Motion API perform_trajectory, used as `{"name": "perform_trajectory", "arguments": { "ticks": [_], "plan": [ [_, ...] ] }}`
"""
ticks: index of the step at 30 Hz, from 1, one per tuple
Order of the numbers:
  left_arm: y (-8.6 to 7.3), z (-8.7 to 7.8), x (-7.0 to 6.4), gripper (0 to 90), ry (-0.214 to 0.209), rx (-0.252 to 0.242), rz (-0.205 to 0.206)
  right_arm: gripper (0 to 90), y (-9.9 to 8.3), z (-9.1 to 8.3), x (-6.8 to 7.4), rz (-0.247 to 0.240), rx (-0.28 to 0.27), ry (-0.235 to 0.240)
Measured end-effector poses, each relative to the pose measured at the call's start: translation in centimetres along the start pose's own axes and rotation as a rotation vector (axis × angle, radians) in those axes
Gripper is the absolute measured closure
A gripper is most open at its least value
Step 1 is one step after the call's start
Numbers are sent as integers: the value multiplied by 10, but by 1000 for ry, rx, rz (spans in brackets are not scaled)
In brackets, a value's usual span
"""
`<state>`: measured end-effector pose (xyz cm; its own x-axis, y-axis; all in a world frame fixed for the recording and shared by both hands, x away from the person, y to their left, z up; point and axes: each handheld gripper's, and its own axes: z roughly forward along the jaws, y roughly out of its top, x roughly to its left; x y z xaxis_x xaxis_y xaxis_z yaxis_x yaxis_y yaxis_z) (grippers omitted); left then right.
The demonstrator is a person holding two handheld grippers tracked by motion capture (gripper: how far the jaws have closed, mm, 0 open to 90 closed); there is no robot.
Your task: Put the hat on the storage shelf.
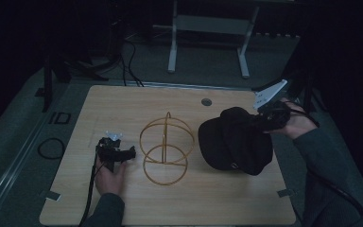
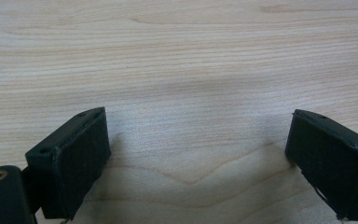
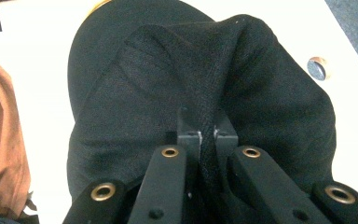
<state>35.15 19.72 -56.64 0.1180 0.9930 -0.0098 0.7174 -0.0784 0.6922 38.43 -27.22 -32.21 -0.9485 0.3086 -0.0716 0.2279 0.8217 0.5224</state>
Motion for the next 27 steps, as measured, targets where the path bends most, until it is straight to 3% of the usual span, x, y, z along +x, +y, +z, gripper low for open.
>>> {"name": "perform_trajectory", "arguments": {
  "ticks": [27],
  "plan": [
    [0, 0, -1, 60, -1, 1, 4, 865, 11, -32, -2, -19, -96, -4]
  ]
}}
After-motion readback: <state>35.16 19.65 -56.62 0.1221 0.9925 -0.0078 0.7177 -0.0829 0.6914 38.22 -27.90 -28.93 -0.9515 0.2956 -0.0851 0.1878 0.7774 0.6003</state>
